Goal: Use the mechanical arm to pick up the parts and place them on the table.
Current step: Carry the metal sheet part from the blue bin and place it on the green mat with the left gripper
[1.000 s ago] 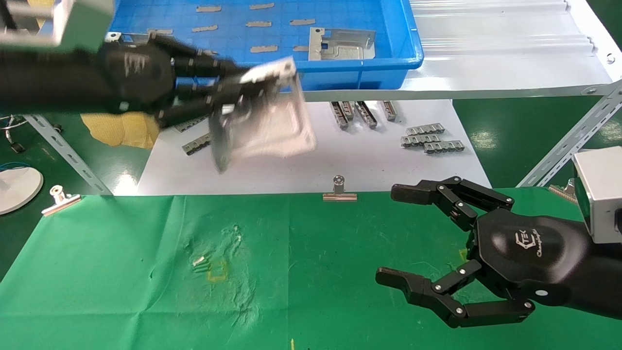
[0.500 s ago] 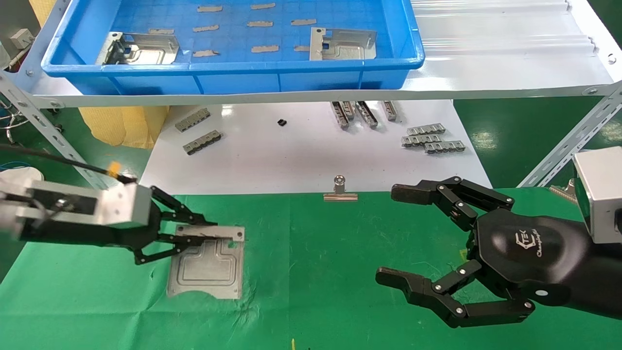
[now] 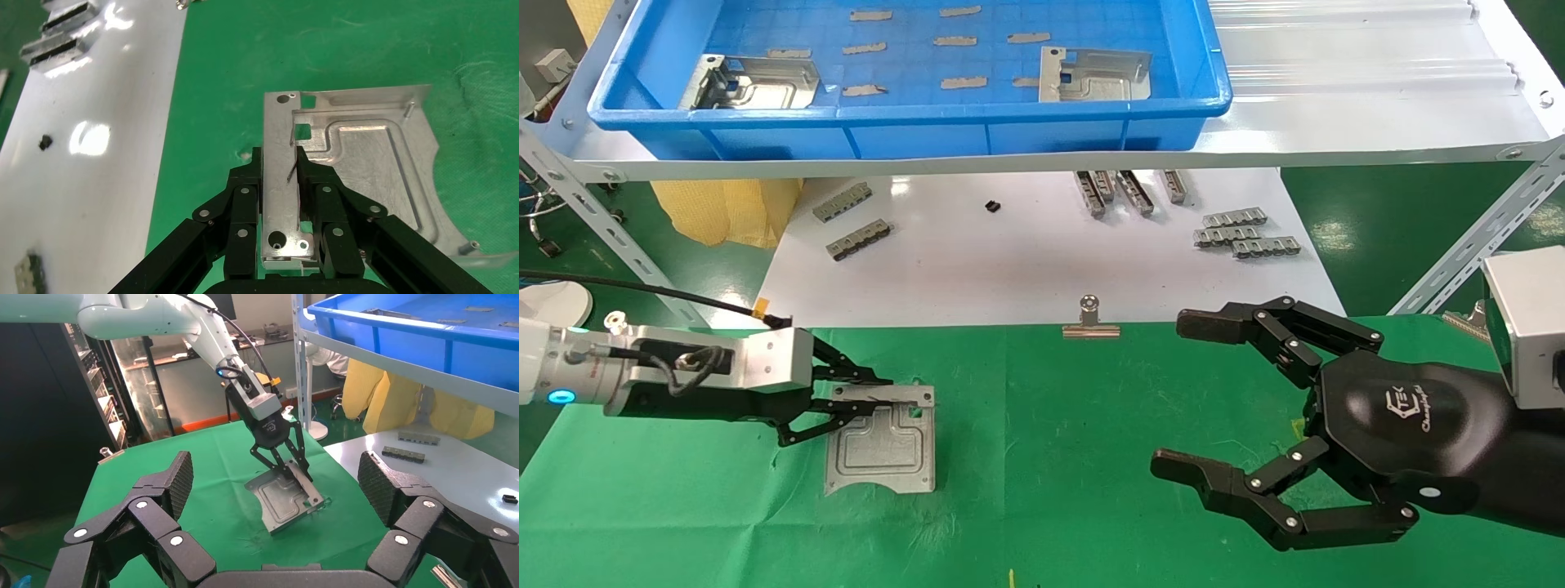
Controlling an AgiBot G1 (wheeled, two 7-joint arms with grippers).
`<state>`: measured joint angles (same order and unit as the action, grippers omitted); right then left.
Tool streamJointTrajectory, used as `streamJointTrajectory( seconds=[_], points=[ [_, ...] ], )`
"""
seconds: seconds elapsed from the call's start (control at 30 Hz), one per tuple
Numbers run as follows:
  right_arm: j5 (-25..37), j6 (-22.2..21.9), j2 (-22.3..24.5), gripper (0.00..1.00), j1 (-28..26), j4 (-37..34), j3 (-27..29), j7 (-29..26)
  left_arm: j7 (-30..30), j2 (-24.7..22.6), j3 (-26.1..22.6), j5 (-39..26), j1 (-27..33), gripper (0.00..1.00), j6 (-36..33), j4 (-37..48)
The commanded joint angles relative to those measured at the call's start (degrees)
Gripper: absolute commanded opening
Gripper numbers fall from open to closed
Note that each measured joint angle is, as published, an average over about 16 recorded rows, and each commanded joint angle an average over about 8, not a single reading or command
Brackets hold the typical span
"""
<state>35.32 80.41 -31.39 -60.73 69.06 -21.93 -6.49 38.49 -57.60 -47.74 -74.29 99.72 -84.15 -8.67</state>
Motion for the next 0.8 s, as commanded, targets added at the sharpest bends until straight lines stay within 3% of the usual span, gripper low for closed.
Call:
streamJointTrajectory(
  seconds=[0.03, 0.37, 0.8],
  points=[
    [0.0, 0.0, 0.0, 1.0, 0.0, 0.0, 0.0, 0.0, 0.95, -0.63, -0.16, -0.22, 0.06, 1.0, -0.09, 1.2],
    [0.0, 0.0, 0.0, 1.0, 0.0, 0.0, 0.0, 0.0, 2.72, -0.77, 0.49, 0.79, 0.91, 1.0, -3.12, 4.92],
    [0.0, -0.01, 0.01, 1.0, 0.01, -0.01, 0.01, 0.0, -4.1, 2.13, 5.02, 7.78, -3.51, 1.0, -7.6, 9.51]
  ],
)
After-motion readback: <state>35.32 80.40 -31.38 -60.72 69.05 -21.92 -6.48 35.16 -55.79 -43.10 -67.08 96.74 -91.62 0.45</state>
